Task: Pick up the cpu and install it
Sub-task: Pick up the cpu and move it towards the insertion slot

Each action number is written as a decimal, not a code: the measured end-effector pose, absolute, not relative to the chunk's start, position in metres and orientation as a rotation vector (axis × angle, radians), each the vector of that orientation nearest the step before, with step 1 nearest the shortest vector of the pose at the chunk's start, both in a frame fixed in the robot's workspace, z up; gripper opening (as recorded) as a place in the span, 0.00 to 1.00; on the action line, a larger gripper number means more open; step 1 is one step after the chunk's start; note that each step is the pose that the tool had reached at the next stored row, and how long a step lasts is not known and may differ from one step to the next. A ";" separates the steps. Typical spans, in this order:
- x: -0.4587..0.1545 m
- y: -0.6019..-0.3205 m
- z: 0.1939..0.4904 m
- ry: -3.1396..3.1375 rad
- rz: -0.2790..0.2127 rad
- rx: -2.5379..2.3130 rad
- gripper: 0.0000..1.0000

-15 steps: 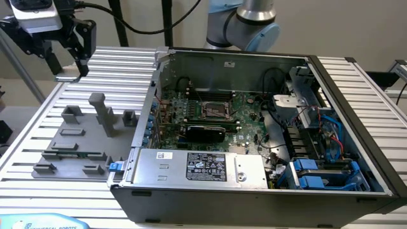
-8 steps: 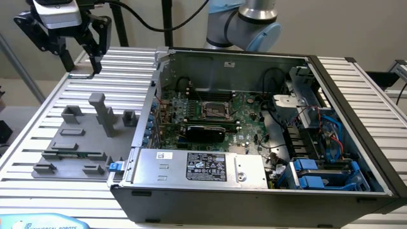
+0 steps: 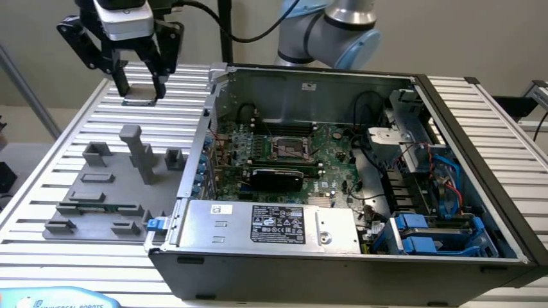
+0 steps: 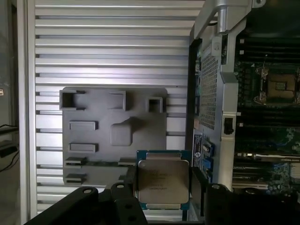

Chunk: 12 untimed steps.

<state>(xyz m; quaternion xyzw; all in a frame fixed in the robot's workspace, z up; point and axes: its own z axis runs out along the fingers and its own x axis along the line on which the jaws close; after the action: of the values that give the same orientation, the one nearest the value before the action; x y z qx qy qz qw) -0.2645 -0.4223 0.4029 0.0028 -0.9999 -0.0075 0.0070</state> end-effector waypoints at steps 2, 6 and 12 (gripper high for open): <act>-0.255 -0.422 0.403 -3.128 -0.027 0.009 0.55; -0.237 -0.422 0.403 -3.127 -0.032 0.009 0.55; -0.210 -0.422 0.403 -3.127 -0.042 0.009 0.55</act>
<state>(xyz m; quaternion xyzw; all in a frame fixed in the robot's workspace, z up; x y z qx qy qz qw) -0.2095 -0.4223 0.4028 0.0029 -0.9999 -0.0133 0.0070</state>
